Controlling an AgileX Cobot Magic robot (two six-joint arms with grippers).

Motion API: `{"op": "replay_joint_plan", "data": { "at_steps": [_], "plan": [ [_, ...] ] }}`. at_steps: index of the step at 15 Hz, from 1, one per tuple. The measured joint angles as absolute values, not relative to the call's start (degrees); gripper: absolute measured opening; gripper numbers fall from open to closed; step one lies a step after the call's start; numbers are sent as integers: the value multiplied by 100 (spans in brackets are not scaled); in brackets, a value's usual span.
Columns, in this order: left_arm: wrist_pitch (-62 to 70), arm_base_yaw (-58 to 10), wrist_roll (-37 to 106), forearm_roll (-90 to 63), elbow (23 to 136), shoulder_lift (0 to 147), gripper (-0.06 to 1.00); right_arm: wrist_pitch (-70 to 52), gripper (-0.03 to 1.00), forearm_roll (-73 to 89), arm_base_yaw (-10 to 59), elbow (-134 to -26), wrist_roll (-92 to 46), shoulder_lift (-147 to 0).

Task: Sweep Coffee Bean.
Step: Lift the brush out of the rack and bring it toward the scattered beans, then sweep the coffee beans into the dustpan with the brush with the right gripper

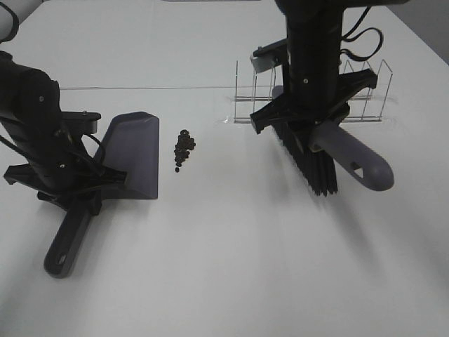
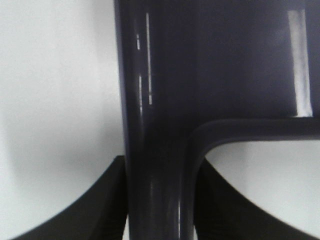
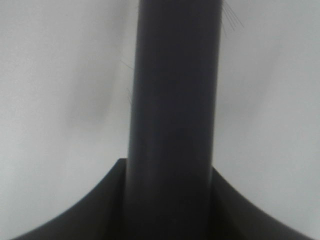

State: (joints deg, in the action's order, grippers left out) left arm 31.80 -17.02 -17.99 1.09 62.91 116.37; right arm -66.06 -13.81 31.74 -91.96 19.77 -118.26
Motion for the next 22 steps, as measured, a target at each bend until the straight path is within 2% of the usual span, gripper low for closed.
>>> {"op": "replay_joint_plan", "data": {
  "at_steps": [5,10,11,14,18,22],
  "plan": [
    [3128,-1742,-1799,63,6308,11660,36,-6692,35,-1312,3455,-9912,1965,-12594],
    [3128,-1759,-1799,46,6314,11665,36,-6967,35,-900,3930,-11333,1616,-13482],
    [3128,-1759,-1799,46,6320,11665,36,-6979,35,-527,3976,-11958,1369,-13848],
    [3128,-1759,-1799,40,6325,11671,36,-6984,35,390,3976,-12748,1031,-14209],
    [3128,-1759,-1799,34,6325,11671,36,-6990,35,1283,3976,-13281,911,-14461],
    [3128,-1759,-1799,0,6325,11671,36,-7013,35,1272,3976,-13722,865,-14461]
  ]
}}
